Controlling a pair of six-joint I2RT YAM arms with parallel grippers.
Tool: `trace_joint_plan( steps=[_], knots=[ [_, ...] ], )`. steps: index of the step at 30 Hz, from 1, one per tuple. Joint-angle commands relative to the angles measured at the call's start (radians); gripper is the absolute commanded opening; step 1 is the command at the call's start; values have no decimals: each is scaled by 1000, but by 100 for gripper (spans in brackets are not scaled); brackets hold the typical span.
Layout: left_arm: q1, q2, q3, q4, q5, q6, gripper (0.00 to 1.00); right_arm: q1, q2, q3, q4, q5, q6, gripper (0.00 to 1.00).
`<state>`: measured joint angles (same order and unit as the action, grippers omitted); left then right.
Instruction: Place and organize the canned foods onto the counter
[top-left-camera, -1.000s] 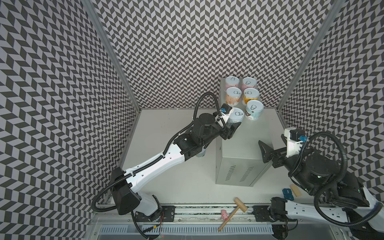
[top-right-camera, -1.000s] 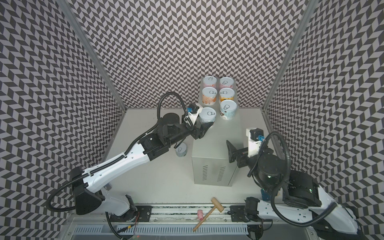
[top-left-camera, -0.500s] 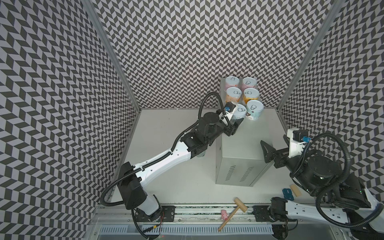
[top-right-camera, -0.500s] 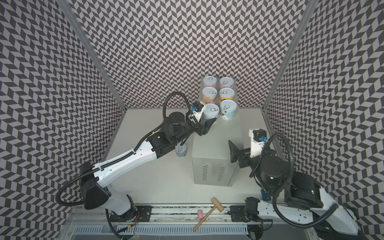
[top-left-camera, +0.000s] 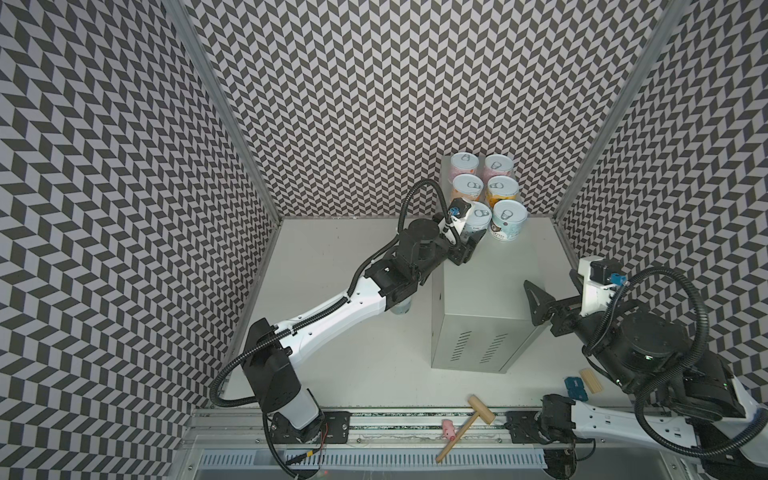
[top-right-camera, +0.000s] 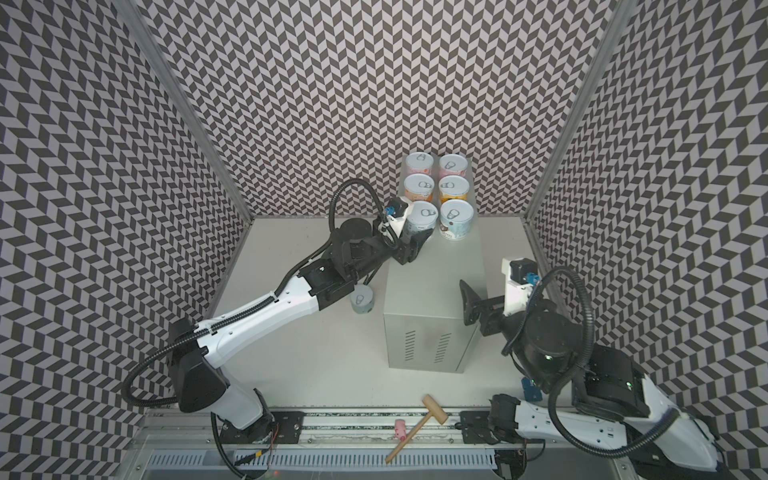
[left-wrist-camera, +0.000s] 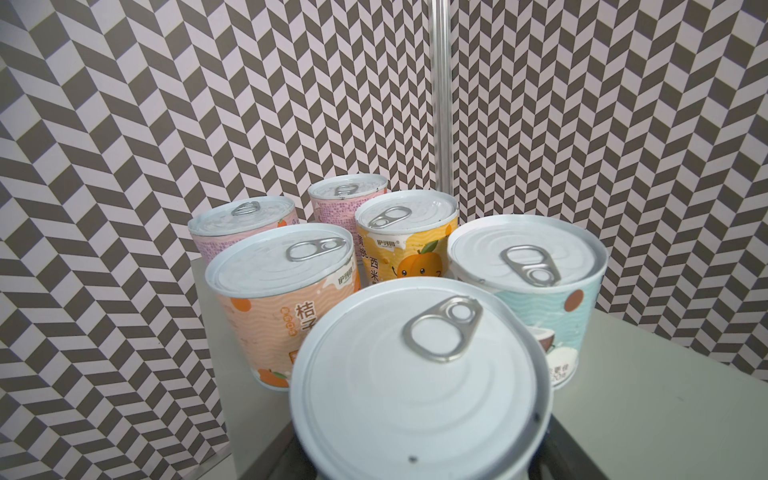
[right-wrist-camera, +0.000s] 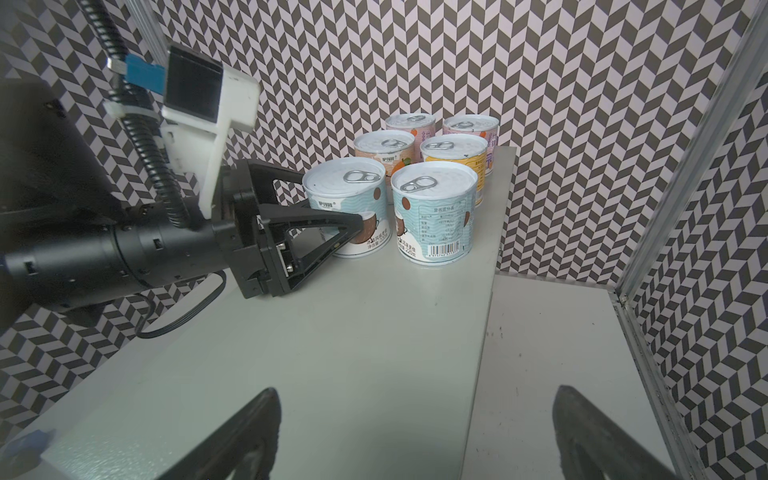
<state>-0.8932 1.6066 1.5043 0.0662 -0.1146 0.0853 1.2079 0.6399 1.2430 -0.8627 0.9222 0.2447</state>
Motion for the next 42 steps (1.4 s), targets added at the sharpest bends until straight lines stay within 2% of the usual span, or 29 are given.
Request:
trace_joint_plan(
  steps=[1, 42],
  knots=[
    [9, 27, 15, -49, 4, 26, 70, 4, -11, -7, 38, 21, 3, 99],
    [25, 38, 4, -59, 15, 15, 70, 2, -11, -18, 55, 18, -8, 99]
  ],
)
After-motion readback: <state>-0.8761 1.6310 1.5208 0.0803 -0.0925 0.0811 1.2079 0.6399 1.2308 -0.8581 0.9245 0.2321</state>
